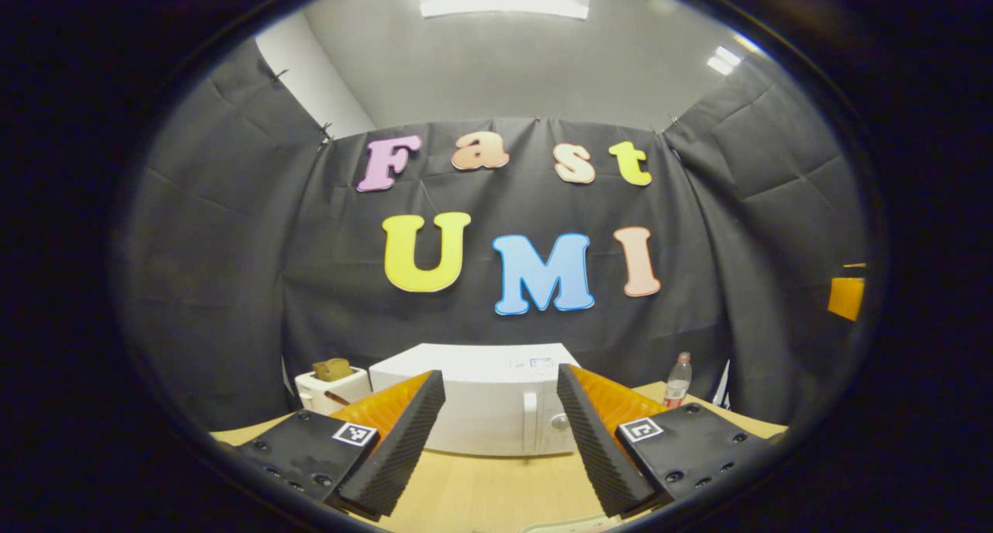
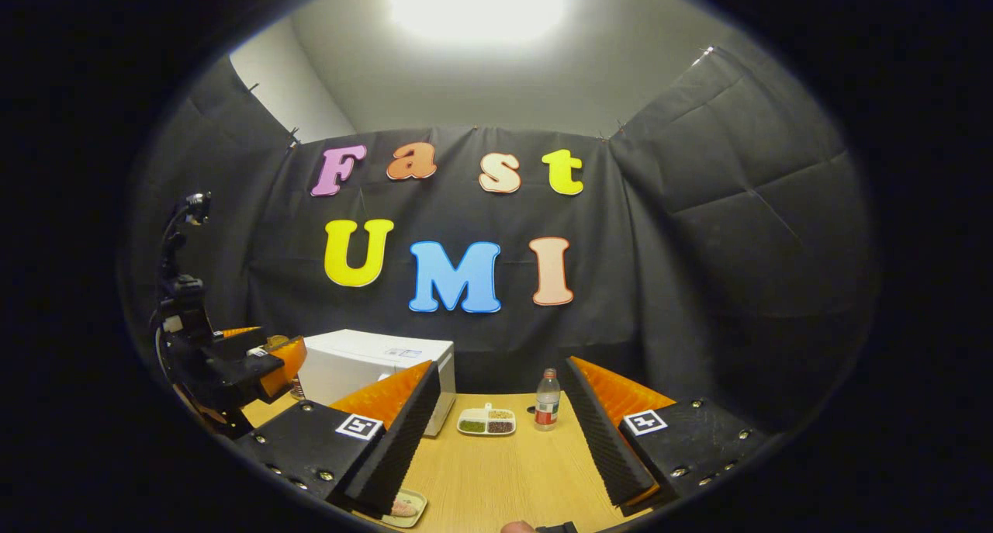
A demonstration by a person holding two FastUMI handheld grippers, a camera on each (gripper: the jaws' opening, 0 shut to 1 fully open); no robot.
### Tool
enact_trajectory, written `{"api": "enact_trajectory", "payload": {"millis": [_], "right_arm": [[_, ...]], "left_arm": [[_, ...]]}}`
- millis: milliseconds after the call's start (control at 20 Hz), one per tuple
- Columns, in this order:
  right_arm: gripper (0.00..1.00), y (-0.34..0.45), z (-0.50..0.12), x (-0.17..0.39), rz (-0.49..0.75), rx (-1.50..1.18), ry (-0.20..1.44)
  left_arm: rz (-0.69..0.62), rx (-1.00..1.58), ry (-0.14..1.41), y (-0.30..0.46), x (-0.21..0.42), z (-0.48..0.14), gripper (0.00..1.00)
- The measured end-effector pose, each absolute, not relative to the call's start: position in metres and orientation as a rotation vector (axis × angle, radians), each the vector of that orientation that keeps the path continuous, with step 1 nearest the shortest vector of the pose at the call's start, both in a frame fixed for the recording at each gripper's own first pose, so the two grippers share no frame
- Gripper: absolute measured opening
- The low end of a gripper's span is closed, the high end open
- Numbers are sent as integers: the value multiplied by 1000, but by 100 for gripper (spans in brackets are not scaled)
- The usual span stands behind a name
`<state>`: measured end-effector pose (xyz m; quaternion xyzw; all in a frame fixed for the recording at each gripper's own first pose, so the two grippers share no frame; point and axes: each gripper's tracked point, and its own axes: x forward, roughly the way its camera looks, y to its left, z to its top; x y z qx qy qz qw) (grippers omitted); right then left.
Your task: Open the microwave oven with the left hand, put the food in, and close the microwave oven.
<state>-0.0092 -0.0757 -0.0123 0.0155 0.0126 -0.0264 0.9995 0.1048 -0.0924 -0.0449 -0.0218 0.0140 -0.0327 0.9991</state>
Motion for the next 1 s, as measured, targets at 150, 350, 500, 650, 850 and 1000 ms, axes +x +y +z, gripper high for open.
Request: {"api": "enact_trajectory", "payload": {"millis": [150, 350, 500, 650, 850, 1000], "right_arm": [[97, -75, -12, 5, -93, 23, 19], [97, -74, -13, 21, -139, 10, 20], [97, -73, -18, 29, -173, -4, 35], [97, -73, -18, 34, -209, -24, 43], [97, -70, -26, 39, -245, -54, 62], [97, -64, -36, 43, -257, -59, 95]], "left_arm": [[-93, -41, 46, -101, 148, -67, 96], [-133, -33, 74, -113, 194, -99, 98], [-163, -37, 104, -123, 221, -126, 98], [-194, -27, 146, -134, 245, -158, 99], [-226, -32, 207, -147, 274, -201, 98], [-234, -37, 246, -150, 293, -228, 98]]}}
